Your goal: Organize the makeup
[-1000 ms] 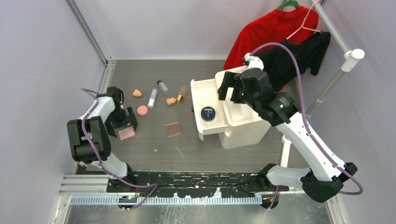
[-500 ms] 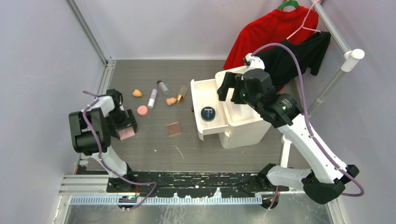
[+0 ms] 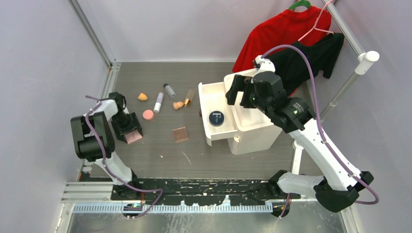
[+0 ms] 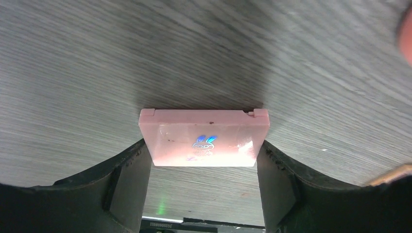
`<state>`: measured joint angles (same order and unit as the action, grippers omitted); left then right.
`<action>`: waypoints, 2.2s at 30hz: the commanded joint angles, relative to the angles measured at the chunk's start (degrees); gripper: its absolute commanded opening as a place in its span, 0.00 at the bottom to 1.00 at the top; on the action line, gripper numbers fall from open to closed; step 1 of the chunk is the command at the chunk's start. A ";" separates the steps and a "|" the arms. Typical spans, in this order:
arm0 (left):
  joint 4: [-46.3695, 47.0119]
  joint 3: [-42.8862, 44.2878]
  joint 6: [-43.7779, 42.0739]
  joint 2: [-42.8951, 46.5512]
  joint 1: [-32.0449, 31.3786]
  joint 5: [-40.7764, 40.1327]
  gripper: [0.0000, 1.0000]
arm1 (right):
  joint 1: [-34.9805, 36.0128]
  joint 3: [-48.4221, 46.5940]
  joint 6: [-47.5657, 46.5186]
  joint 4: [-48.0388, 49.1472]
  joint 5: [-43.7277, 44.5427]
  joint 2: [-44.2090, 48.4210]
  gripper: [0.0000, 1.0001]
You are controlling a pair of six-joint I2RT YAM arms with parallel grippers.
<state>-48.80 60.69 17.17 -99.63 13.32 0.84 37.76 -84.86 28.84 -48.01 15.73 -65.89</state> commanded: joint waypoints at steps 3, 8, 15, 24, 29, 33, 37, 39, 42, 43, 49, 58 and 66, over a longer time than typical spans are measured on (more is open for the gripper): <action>1.83 2.96 0.28 9.94 -1.05 6.37 0.47 | 0.04 -0.93 -0.05 1.78 1.04 0.98 1.00; -4.09 10.62 1.40 18.50 -8.93 4.44 0.46 | 0.07 -3.12 0.32 -0.13 1.86 0.20 1.00; -9.11 29.56 5.78 19.53 -28.75 0.54 0.45 | 0.05 -5.21 -0.21 -0.42 7.39 0.24 1.00; -10.05 52.32 4.92 5.41 -50.34 0.03 0.44 | 0.10 -5.61 2.95 -0.68 14.37 3.72 1.00; -7.46 56.37 4.54 -1.10 -53.89 2.46 0.45 | 0.04 -5.89 3.63 -1.68 16.05 5.31 1.00; -7.03 58.03 2.81 -3.87 -55.82 3.03 0.45 | 0.08 -7.43 4.23 -4.74 17.55 4.69 1.00; -6.83 58.24 1.97 -4.69 -56.53 3.59 0.57 | 0.06 -7.08 4.94 -5.00 17.38 4.69 1.00; -6.79 58.25 1.75 -4.50 -56.49 3.52 0.71 | 0.09 -6.92 5.25 -4.86 16.96 4.45 1.00; -6.18 58.17 1.68 -3.83 -56.57 4.18 0.88 | 0.11 -7.03 5.40 -4.75 16.37 3.60 1.00; -5.94 58.22 1.65 -3.48 -56.64 4.39 0.92 | 0.07 -7.04 5.50 -4.79 16.26 3.32 1.00; -6.06 57.89 1.44 -0.45 -56.60 2.03 0.99 | 0.06 -5.89 6.46 -4.22 15.48 2.91 1.00; -7.16 36.66 6.82 16.50 -45.08 -7.10 0.99 | 0.04 -4.99 6.59 -3.46 14.86 2.91 1.00; -6.95 16.07 12.74 19.94 -40.16 -8.69 0.99 | 0.04 -4.90 6.24 -2.27 13.47 3.12 1.00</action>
<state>-56.80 83.74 25.19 -78.32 -25.21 -8.43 37.76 -89.62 34.46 -53.58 29.87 -63.40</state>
